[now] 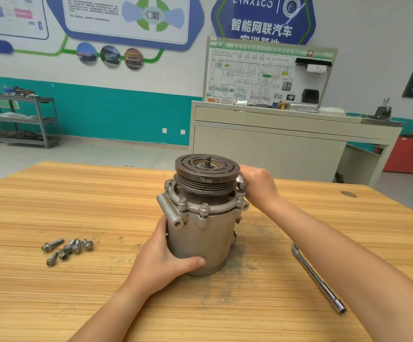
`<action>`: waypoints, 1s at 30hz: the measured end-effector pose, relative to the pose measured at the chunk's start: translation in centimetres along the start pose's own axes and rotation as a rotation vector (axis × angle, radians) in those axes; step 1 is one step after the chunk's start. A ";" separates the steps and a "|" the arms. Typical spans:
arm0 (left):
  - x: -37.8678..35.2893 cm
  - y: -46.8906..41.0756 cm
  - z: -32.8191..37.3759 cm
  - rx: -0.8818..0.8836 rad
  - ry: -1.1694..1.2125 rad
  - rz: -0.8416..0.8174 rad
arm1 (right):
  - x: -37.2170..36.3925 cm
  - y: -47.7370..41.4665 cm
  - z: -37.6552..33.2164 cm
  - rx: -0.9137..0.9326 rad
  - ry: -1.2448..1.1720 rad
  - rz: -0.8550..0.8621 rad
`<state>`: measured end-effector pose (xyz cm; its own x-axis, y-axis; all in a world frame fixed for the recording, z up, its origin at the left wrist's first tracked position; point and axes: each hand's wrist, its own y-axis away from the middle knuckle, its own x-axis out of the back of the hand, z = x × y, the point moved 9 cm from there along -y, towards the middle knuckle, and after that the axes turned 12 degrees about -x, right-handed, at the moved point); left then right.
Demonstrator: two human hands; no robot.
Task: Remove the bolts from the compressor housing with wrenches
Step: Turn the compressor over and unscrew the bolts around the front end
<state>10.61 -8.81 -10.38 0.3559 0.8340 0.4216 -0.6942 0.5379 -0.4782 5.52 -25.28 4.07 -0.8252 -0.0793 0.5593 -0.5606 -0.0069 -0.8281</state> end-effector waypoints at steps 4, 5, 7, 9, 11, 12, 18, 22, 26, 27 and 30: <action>-0.1 0.1 0.0 -0.001 -0.011 0.006 | -1.8 0.4 4.0 -0.415 -0.143 -0.114; -0.1 0.1 0.0 -0.006 -0.012 0.007 | -1.9 1.0 5.5 -0.569 -0.234 -0.096; -0.1 0.1 0.2 -0.014 -0.022 0.009 | -1.5 2.8 7.9 -0.872 -0.468 0.000; -0.1 0.1 0.3 -0.013 -0.040 0.009 | -2.6 5.4 9.3 -1.146 -0.702 -0.057; -0.1 0.1 0.4 -0.011 -0.045 0.003 | -4.6 7.9 8.3 -1.299 -0.815 -0.331; -0.1 0.1 0.4 -0.011 -0.045 0.000 | -5.3 8.9 7.5 -1.323 -0.844 -0.455; 0.4 0.1 0.7 -0.015 -0.040 0.016 | -5.6 8.6 4.3 -1.257 -1.003 -0.593; 0.6 0.0 0.4 -0.001 -0.068 -0.030 | -4.3 8.3 3.7 -1.189 -0.890 -0.638; 0.8 -0.3 -0.1 -0.004 -0.149 -0.129 | -2.1 9.3 2.8 -1.197 -0.792 -0.606; 0.9 -0.4 -0.1 -0.007 -0.147 -0.141 | -1.6 9.8 2.6 -1.209 -0.782 -0.582; 1.0 -0.4 0.0 0.023 -0.169 -0.193 | 0.0 11.6 1.9 -1.253 -0.802 -0.511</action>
<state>11.27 -8.16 -9.78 0.3750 0.6828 0.6270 -0.6384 0.6807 -0.3594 -0.87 -27.21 -5.63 -0.5158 -0.8173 0.2567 -0.7923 0.5691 0.2199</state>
